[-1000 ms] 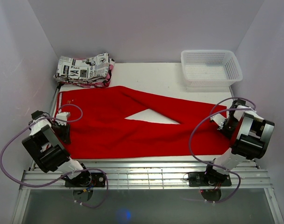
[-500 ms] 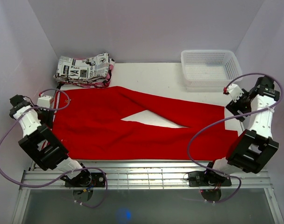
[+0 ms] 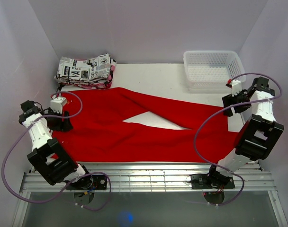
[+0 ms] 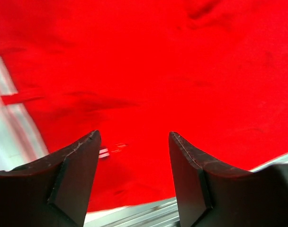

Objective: Fold and stack the trousers
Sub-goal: Flatten the trousers out

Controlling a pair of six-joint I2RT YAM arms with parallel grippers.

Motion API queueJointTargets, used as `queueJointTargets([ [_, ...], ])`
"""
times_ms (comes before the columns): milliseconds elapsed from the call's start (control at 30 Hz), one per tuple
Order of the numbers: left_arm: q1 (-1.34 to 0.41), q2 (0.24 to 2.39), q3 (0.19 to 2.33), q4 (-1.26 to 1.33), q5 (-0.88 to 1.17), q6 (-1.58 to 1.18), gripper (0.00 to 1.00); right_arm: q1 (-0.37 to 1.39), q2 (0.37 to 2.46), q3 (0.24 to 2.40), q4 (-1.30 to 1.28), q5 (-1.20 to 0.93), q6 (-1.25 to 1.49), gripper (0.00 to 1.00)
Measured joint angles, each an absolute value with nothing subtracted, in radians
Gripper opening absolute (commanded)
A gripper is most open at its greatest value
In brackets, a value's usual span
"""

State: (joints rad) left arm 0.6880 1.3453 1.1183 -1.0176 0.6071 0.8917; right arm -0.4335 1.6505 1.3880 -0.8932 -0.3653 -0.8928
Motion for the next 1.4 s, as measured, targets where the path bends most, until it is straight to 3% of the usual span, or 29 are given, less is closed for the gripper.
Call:
queueJointTargets([
  [233,0.630,1.438,0.959,-0.982,0.584,0.807,0.70,-0.434,1.721,1.305,-0.737,-0.418,-0.815,0.80],
  [467,0.505,1.422,1.020,-0.989,0.554,0.749,0.71,-0.431,1.927,1.365,-0.682,-0.436,-0.736,0.81],
  [567,0.335,1.387,1.063,-0.948,0.546,0.709,0.69,-0.424,1.982,1.405,-0.677,-0.450,-0.709,0.73],
  [700,0.068,1.398,1.108,-0.854,0.511,0.639,0.65,-0.417,1.994,1.408,-0.673,-0.456,-0.693,0.41],
  [933,-0.249,1.696,1.266,-0.698,0.416,0.553,0.63,-0.409,1.994,1.406,-0.685,-0.483,-0.672,0.10],
  [1200,-0.370,1.941,1.367,-0.597,0.352,0.547,0.61,-0.408,1.994,1.454,-0.716,-0.509,-0.660,0.08],
  [1400,-0.401,1.988,1.375,-0.548,0.330,0.556,0.52,-0.408,1.994,1.483,-0.718,-0.525,-0.652,0.08],
])
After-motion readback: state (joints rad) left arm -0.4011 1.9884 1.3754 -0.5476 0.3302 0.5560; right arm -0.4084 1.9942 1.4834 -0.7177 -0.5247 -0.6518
